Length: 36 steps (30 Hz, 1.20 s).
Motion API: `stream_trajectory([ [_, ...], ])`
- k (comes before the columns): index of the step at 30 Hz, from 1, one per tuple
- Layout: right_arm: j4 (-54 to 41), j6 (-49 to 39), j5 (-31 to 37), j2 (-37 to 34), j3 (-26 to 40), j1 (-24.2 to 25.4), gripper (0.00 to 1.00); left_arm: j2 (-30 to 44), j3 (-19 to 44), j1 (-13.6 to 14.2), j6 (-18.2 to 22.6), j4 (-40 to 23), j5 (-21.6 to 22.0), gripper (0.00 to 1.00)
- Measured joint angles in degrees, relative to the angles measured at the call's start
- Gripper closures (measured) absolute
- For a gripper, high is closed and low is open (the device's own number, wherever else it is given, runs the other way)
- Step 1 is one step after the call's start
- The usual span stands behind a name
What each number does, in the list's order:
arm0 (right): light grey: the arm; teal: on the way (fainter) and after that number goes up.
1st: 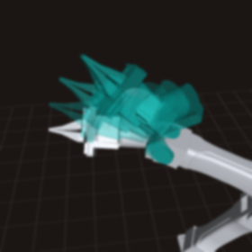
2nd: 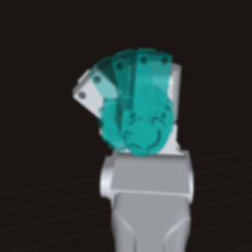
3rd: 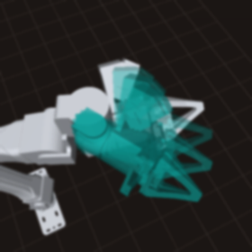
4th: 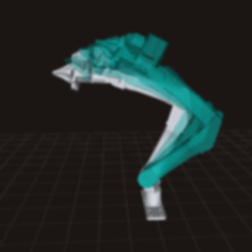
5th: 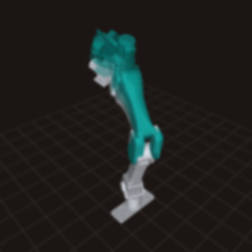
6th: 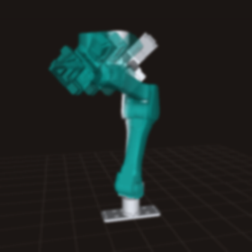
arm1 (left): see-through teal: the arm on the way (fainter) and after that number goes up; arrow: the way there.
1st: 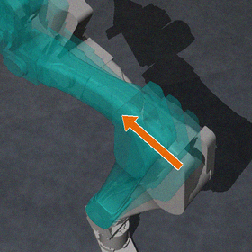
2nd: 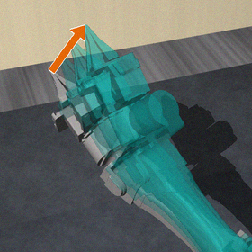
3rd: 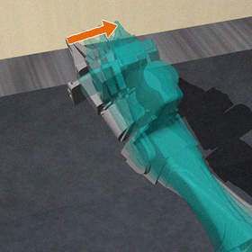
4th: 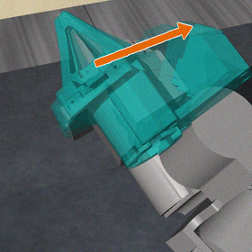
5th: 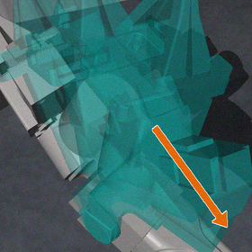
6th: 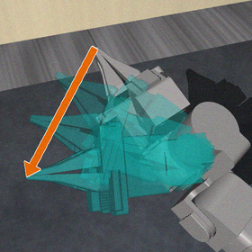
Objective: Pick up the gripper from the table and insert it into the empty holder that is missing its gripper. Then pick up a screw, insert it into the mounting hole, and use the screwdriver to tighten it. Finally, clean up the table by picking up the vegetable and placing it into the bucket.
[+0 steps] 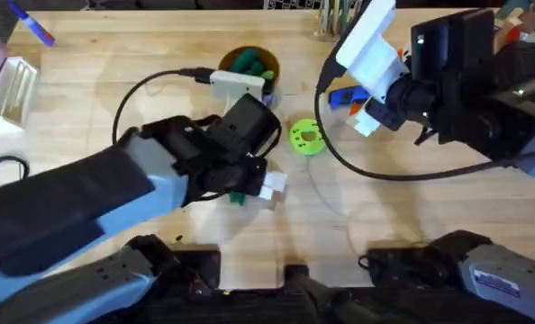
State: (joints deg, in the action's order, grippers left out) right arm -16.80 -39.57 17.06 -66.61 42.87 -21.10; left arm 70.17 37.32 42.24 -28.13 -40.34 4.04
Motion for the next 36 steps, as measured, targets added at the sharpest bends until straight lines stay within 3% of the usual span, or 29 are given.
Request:
stream_trajectory([
  [11, 0.00, 0.02, 0.00, 0.00, 0.00, 0.00, 0.073, 6.06, 2.27, 0.00, -2.43, -3.96, -1.41, 0.030],
  [14, 0.00, 0.02, 0.00, 0.00, 0.00, 0.00, 0.072, 6.06, 2.27, -0.05, -3.01, -3.29, -1.67, 0.340],
  [17, 0.00, 0.02, 0.00, 0.00, 0.00, 0.00, 0.072, 6.13, 2.47, -0.04, -3.45, -2.61, -3.29, 0.833],
  [18, 0.00, 0.02, -0.02, 0.00, 0.00, 0.00, 0.072, 6.28, 3.02, 0.00, -3.37, -2.76, -3.70, 0.950],
  [19, 0.00, 0.02, -0.01, 0.00, 0.00, 0.00, 0.072, 6.67, 3.62, 0.00, -3.48, -3.40, -4.50, 0.979],
  [24, 0.00, 0.02, 0.00, 0.00, 0.00, 0.00, 0.073, 8.79, 10.12, -0.45, -3.58, -12.67, -6.59, 0.982],
  [29, 0.01, 0.02, 0.00, 0.00, 0.00, 0.00, 0.073, 8.96, 24.41, -3.73, -2.32, -20.41, -4.52, 0.982],
  [32, 0.00, 0.02, 0.00, 0.00, 0.00, 0.00, 0.073, 8.87, 31.14, -6.55, -1.87, -18.39, 0.04, 0.982],
  [36, 0.01, 0.04, 0.00, 0.00, 0.00, 0.00, 0.072, 8.54, 33.15, -10.65, -1.62, -6.83, 6.66, 0.982],
])
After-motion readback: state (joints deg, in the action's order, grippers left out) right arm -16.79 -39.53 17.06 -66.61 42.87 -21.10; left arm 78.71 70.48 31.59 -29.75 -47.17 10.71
